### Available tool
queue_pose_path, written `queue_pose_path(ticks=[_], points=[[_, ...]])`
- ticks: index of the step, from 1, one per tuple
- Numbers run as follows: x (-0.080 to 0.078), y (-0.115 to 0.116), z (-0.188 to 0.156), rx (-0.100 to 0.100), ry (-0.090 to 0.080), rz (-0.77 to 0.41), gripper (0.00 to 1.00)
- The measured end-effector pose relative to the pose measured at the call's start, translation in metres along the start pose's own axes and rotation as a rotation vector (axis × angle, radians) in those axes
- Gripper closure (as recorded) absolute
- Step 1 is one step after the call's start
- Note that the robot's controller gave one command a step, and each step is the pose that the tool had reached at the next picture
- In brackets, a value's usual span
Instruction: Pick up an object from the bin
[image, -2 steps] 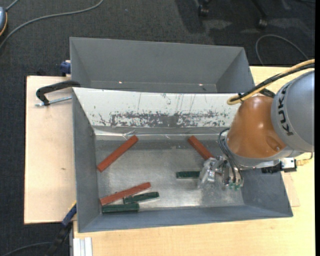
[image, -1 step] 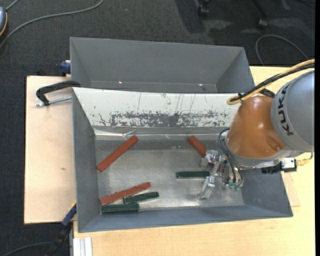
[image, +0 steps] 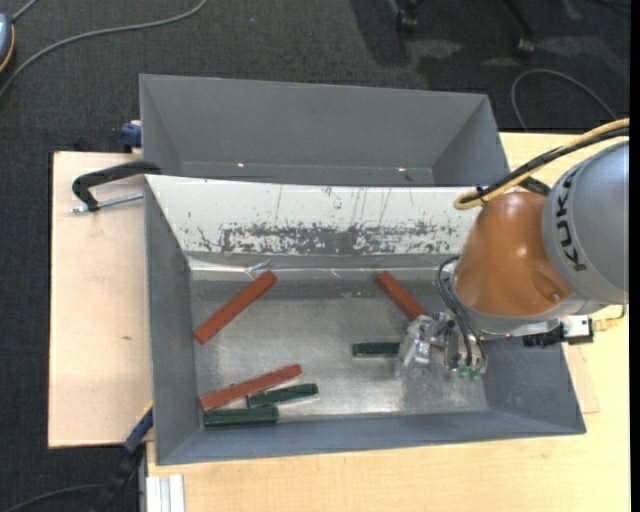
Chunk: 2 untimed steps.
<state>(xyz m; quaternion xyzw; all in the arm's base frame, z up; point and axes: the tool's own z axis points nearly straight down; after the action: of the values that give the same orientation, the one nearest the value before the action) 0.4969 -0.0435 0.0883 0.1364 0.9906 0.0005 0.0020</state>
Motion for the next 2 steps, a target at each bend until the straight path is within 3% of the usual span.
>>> queue_pose_path(ticks=[1, 2], points=[[0.0000, 0.0000, 0.0000, 0.000, 0.000, 0.000, 0.00], [0.0000, 0.0000, 0.0000, 0.000, 0.000, 0.000, 1.00]])
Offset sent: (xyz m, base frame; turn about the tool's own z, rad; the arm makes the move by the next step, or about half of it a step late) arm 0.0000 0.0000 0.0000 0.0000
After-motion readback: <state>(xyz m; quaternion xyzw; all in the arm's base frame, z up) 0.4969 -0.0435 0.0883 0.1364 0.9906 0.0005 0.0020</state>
